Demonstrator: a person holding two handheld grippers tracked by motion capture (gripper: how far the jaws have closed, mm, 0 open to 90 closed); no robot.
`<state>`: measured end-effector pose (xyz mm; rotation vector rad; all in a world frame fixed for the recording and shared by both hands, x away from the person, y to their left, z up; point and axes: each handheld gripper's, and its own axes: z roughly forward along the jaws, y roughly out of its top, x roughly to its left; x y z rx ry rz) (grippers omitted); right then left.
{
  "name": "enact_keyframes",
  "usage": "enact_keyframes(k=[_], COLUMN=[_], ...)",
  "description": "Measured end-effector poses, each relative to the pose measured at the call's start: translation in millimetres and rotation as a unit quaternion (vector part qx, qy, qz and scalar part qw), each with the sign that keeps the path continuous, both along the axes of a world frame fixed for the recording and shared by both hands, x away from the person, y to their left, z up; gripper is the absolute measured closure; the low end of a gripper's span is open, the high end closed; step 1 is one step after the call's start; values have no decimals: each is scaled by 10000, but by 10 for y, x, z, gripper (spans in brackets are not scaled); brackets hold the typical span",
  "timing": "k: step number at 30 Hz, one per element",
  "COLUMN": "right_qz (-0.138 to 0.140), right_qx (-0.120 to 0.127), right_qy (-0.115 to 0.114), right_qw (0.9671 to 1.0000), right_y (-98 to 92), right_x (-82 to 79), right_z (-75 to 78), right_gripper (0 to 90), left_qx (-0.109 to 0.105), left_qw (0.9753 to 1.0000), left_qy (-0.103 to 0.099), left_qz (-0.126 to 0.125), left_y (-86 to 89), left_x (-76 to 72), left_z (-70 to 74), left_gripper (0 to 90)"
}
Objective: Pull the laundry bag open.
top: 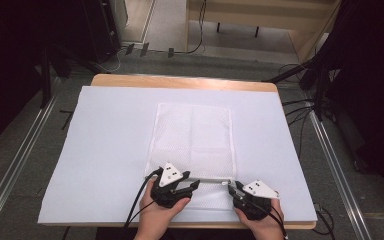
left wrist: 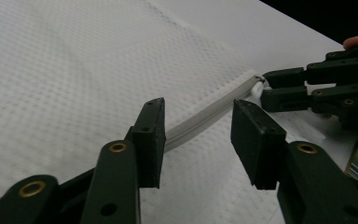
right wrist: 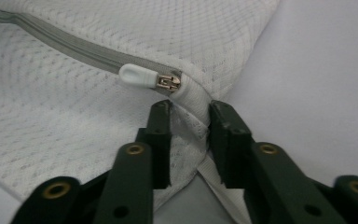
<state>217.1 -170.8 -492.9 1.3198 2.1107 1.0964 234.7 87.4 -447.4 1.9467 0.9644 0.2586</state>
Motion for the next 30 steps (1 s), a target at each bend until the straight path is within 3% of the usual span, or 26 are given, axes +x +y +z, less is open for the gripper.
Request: enact_keyframes(k=[2,6,13,18,22,28,30], right_qz=[45,127,217,338,421,457,437], right_qx=[62,229,369,453,387,333,321], right_qy=[17,180,-207,-380,-532,-567,-611], right_qw=[10000,9995,9989,9977,9969,9968,9967], right_y=[-17,-48,-60,-34,6,43,39], right_x=[2,33,-21,-68,-103,-117,-115], right_z=[-3,27,153,239,297,322,331], right_gripper=[848,878,879,879,879,879,878], left_qx=[27,-12,-1,51,-57,-212,-386], left_qw=[9999,9995,9986,9974,9973,9964,9946], left_qy=[35,114,330,292,302,209,302], left_qz=[-138,-283,-403,-660,-674,-792,-912], left_y=[-72,-197,-331,-416,-441,-465,-450], left_x=[13,55,182,161,153,97,122], left_z=[-7,-22,-85,-93,-81,-12,5], left_gripper=[601,644,692,692,689,701,749])
